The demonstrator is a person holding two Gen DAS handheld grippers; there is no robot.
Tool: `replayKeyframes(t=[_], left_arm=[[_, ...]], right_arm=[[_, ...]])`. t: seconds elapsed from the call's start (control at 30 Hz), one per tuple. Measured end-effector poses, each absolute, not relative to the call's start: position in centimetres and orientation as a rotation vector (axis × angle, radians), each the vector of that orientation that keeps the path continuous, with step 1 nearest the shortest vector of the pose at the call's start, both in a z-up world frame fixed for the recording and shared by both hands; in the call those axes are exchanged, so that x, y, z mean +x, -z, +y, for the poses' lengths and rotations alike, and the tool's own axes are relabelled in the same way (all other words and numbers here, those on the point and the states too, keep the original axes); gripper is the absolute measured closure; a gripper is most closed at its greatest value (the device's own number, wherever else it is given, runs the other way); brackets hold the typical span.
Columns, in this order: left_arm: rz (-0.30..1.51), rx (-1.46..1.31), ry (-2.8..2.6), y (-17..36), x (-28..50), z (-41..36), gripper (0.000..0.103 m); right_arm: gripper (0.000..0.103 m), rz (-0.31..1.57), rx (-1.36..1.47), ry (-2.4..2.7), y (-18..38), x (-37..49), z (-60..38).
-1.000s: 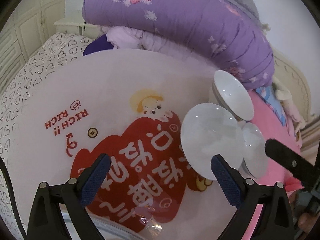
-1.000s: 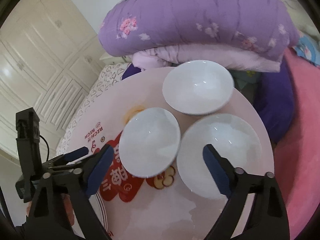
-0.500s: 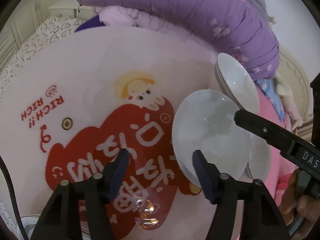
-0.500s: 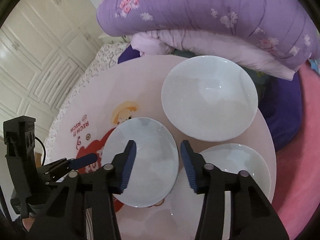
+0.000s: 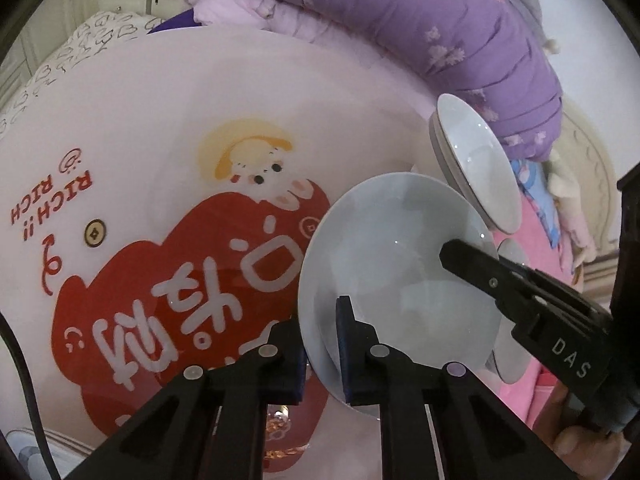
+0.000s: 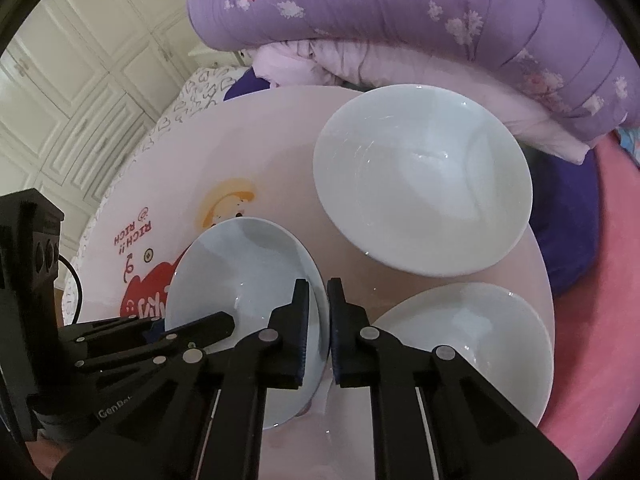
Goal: Organize plates and bowls
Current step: 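Lift the bowl with both grippers and carry it toward the plate stack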
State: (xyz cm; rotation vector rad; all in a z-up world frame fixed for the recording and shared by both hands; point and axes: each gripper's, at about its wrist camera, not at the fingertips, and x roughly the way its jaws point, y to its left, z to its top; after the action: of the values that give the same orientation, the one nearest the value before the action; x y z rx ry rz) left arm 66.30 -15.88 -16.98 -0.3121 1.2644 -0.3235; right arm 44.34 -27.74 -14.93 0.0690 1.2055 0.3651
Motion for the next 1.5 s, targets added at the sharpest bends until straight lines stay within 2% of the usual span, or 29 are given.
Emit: replayKeyframes(t=[0.37,0.9,1.5], left_arm=[[1.211,-0.279,0.328,13.7,63.2,-15.0,0.094],[1.172,-0.174,0.451,8.0,52.9,-15.1,0.094],[1.227,-0.083,0.515,8.6,46.8,-18.3,0.094]], right_arm=[[0.094,1.164,0.115,-0.383,13.0,41.2,-27.1],[0.094,1.086,0.164,-0.340,9.0,32.2,-30.2],[0.094,1.126,0.232,-0.293,11.4,25.8,-33.5]])
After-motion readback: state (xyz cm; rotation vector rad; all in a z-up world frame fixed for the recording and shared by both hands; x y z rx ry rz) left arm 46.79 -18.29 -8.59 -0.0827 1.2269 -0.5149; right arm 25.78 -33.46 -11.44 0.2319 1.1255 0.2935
